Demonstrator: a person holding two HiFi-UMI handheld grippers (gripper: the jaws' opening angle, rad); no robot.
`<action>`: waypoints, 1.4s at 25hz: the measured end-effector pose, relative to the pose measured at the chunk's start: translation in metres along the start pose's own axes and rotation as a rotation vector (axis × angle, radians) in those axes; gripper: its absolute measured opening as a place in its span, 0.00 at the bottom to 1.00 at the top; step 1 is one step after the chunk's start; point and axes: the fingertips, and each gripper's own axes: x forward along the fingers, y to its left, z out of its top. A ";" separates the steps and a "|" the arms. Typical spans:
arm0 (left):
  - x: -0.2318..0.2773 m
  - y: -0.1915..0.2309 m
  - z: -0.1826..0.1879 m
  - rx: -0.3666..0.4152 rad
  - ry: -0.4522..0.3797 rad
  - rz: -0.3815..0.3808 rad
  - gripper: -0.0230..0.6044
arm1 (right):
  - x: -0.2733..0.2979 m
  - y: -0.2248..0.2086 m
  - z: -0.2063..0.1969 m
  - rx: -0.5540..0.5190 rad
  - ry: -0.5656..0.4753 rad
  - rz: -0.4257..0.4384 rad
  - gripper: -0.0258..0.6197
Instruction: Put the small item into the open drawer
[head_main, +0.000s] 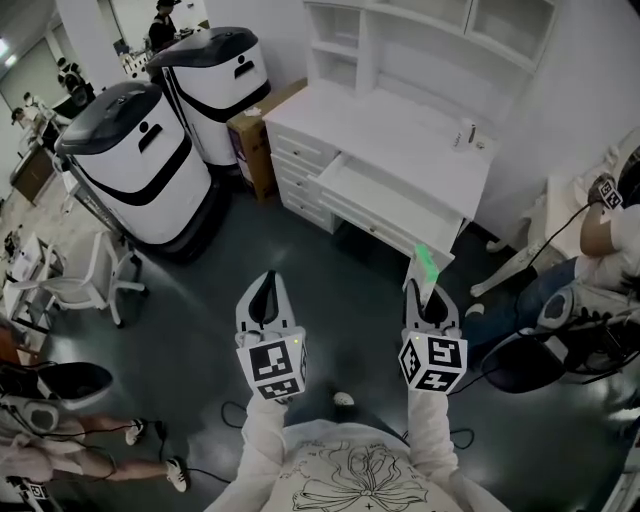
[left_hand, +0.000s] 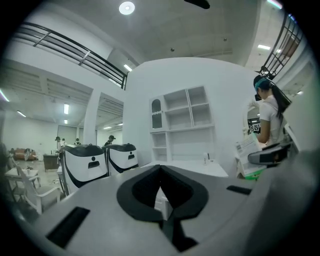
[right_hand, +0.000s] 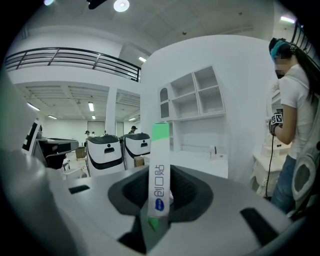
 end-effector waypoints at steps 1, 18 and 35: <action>0.001 -0.002 -0.002 -0.001 0.004 0.003 0.04 | 0.002 -0.002 -0.002 -0.005 0.005 0.003 0.18; 0.129 0.016 -0.017 -0.004 0.036 -0.016 0.04 | 0.130 -0.014 -0.001 -0.016 0.054 0.000 0.18; 0.371 0.055 -0.001 0.030 0.069 -0.140 0.04 | 0.349 -0.026 0.040 0.004 0.097 -0.082 0.18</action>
